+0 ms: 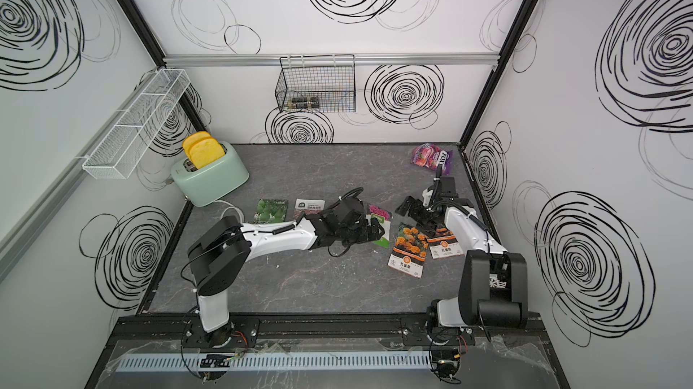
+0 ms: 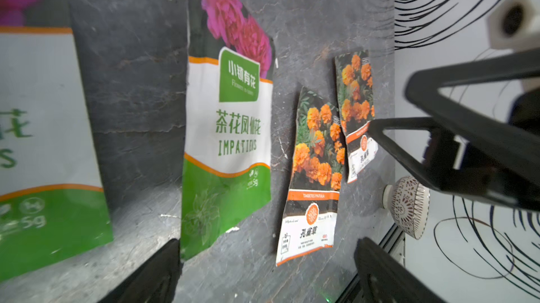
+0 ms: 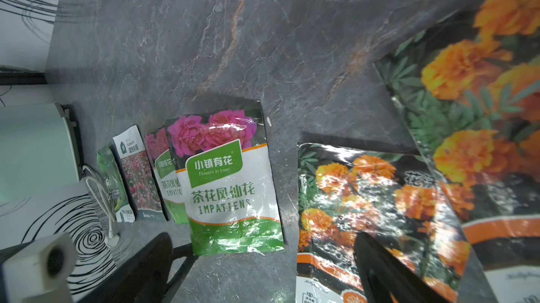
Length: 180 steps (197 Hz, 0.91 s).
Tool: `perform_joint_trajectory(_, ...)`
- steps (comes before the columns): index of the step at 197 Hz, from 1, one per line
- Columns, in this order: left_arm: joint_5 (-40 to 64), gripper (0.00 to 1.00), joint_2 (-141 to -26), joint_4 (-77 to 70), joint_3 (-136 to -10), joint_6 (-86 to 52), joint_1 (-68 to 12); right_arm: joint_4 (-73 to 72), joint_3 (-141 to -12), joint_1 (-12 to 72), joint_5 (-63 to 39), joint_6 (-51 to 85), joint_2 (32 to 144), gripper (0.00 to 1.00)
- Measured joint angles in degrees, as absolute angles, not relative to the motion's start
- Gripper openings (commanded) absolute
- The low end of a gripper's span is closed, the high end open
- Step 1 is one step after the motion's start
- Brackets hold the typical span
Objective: Arrange the seed packets in a row
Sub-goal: Adjust the seed packet at the center of the board.
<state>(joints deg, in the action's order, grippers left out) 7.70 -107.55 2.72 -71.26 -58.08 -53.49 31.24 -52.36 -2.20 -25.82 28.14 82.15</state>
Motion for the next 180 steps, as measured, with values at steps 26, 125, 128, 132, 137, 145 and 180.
perform_joint_trajectory(26, 7.9, 0.96, -103.6, 3.2, -70.6, -54.5, -53.5, 30.9, -56.2, 1.6, -26.0, 27.5, 86.4, 0.98)
perform_joint_trajectory(125, 9.3, 0.96, -107.4, 10.1, -72.5, -49.3, -53.7, 26.6, -55.7, 4.2, -28.6, 27.8, 90.1, 0.98)
perform_joint_trajectory(128, 9.3, 0.96, -107.4, 10.3, -72.5, -49.3, -53.7, 26.4, -55.5, 4.2, -28.8, 27.9, 90.3, 0.98)
perform_joint_trajectory(132, 9.3, 0.96, -107.4, 10.5, -72.5, -49.1, -53.7, 26.2, -55.4, 4.2, -29.1, 28.1, 90.6, 0.98)
perform_joint_trajectory(137, 9.3, 0.96, -107.5, 10.6, -72.5, -49.0, -53.7, 26.0, -55.3, 4.3, -29.3, 28.3, 91.0, 0.98)
perform_joint_trajectory(145, 9.1, 0.96, -107.5, 10.6, -72.5, -48.8, -53.7, 25.6, -55.2, 4.6, -29.6, 28.5, 91.7, 0.98)
perform_joint_trajectory(180, 7.8, 0.96, -107.4, 10.7, -72.5, -47.0, -53.6, 25.0, -55.4, 6.5, -29.6, 28.5, 93.2, 0.98)
